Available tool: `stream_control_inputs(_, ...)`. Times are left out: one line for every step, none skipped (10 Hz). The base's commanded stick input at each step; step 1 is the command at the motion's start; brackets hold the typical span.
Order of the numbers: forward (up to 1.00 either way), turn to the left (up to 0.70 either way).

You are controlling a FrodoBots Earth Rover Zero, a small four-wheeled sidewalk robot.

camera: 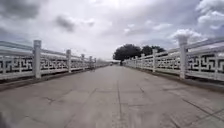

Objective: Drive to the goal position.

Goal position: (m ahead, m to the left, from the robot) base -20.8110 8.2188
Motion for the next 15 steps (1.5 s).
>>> stream_control_inputs(0.7,0.0)
stream_control_inputs(0.7,0.0)
stream_control_inputs(0.7,0.0)
stream_control_inputs(0.7,0.0)
stream_control_inputs(0.7,0.0)
stream_control_inputs(0.7,0.0)
stream_control_inputs(0.7,0.0)
stream_control_inputs(0.7,0.0)
stream_control_inputs(0.7,0.0)
stream_control_inputs(0.7,0.0)
stream_control_inputs(0.7,0.0)
stream_control_inputs(0.7,0.0)
stream_control_inputs(0.7,0.0)
stream_control_inputs(0.7,0.0)
stream_control_inputs(0.7,0.0)
